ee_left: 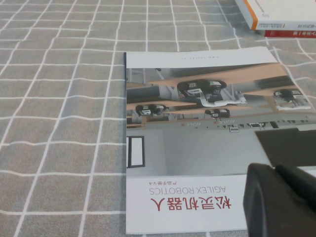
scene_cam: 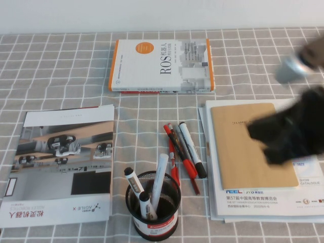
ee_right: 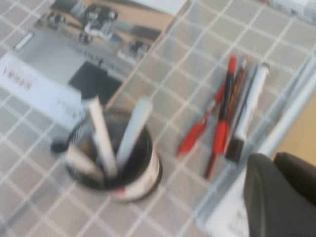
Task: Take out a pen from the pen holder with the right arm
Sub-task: 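Take a marker out of the pen holder and lay it on the table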
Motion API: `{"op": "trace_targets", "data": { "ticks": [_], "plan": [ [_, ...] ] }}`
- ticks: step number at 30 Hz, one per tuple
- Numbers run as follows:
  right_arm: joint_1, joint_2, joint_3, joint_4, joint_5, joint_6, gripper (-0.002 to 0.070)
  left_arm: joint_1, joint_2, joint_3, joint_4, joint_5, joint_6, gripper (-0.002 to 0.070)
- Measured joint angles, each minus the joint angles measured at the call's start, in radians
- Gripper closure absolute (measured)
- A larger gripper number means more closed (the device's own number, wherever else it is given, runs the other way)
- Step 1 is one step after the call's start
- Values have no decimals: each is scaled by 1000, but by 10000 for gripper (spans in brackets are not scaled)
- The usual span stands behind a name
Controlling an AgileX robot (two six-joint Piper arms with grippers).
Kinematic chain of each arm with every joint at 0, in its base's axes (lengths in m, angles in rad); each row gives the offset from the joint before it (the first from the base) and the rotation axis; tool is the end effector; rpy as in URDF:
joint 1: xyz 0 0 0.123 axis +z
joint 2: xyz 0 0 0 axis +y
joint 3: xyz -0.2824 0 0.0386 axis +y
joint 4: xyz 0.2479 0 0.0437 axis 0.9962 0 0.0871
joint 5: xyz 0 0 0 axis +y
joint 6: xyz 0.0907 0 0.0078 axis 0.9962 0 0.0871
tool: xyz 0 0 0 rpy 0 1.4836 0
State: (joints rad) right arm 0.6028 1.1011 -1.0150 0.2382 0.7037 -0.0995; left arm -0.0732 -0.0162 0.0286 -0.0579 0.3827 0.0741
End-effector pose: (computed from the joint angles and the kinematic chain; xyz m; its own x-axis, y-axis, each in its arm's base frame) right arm 0.1789 0.1400 0.3572 -0.5764 -0.2966 -0.7614 -0.6114 0.7747 0.1611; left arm 0.0519 -0.0058 0.1700 -0.2997 0.0424 -0.9531 0.0998 0.9949 0.0129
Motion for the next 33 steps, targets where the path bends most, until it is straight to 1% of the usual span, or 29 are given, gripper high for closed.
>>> {"op": "trace_targets", "data": {
  "ticks": [6, 11, 14, 17, 19, 22, 26, 29, 33],
  "plan": [
    [0, -205, 167, -42, 39, 0, 688, 0, 0, 0, 0, 0, 0, 678],
    [0, -272, 278, -91, 22, 0, 688, 0, 0, 0, 0, 0, 0, 678],
    [0, -274, 360, -102, -63, 0, 688, 0, 0, 0, 0, 0, 0, 678],
    [-21, -291, 455, -104, -210, 0, 688, 0, 0, 0, 0, 0, 0, 678],
    [-70, -317, 524, -95, -312, 0, 688, 0, 0, 0, 0, 0, 0, 678],
    [-184, -395, 653, -67, -454, 0, 688, 0, 0, 0, 0, 0, 0, 678],
    [-360, -560, 824, -49, -606, 0, 688, 0, 0, 0, 0, 0, 0, 678],
    [-463, -689, 922, -46, -666, 0, 688, 0, 0, 0, 0, 0, 0, 678],
    [-523, -830, 1013, -44, -675, 0, 688, 0, 0, 0, 0, 0, 0, 678]
  ]
}}
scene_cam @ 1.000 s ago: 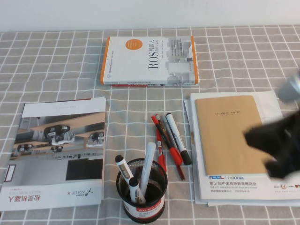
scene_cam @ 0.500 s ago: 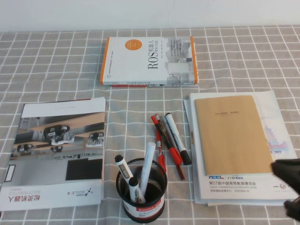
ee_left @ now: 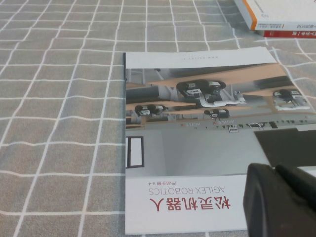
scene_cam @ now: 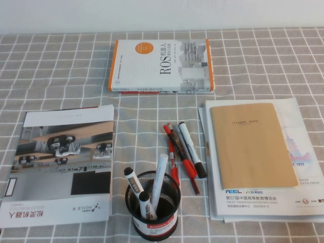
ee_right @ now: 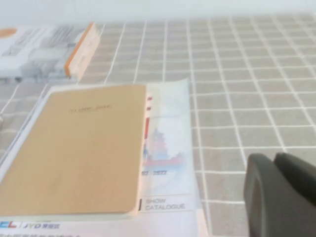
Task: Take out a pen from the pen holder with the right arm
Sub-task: 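Take a marker out of the pen holder and lay it on the table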
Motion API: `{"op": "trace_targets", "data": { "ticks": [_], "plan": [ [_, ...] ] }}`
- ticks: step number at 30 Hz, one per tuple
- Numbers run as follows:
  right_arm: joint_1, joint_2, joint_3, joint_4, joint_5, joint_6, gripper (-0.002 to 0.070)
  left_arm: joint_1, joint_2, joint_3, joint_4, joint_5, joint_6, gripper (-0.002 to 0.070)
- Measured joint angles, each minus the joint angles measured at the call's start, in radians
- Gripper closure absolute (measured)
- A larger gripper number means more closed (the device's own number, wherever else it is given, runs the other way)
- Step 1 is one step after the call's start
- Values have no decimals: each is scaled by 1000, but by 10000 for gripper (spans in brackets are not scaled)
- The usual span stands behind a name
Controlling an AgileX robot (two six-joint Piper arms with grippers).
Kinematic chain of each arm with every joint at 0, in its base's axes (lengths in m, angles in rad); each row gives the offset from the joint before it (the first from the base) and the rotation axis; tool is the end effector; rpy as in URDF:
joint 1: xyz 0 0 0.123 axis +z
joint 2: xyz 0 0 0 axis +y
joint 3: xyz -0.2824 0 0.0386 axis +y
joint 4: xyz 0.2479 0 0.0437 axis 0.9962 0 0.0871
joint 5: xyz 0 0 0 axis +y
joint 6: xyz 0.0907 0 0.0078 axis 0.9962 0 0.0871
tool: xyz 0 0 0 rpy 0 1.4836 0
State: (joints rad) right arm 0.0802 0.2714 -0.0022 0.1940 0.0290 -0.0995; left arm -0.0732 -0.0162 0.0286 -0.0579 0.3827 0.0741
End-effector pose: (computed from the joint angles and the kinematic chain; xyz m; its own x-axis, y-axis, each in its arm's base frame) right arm 0.0776 0.0068 0.1929 -0.2154 0.0773 -0.9735 -0.0655 0.9935 0.0934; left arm 0.0519 -0.0058 0.1700 -0.2997 0.0424 -0.9531 0.0998 0.9949 0.0129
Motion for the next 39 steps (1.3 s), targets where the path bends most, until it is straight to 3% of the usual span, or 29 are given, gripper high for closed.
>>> {"op": "trace_targets", "data": {
  "ticks": [10, 28, 39],
  "plan": [
    [-7, -273, 29, 0, 117, 0, 688, 0, 0, 0, 0, 0, 0, 678],
    [-11, -279, 29, -51, 345, -2, 688, 0, 0, 0, 0, 0, 0, 678],
    [-11, -279, 29, -53, 357, -2, 688, 0, 0, 0, 0, 0, 0, 678]
  ]
}}
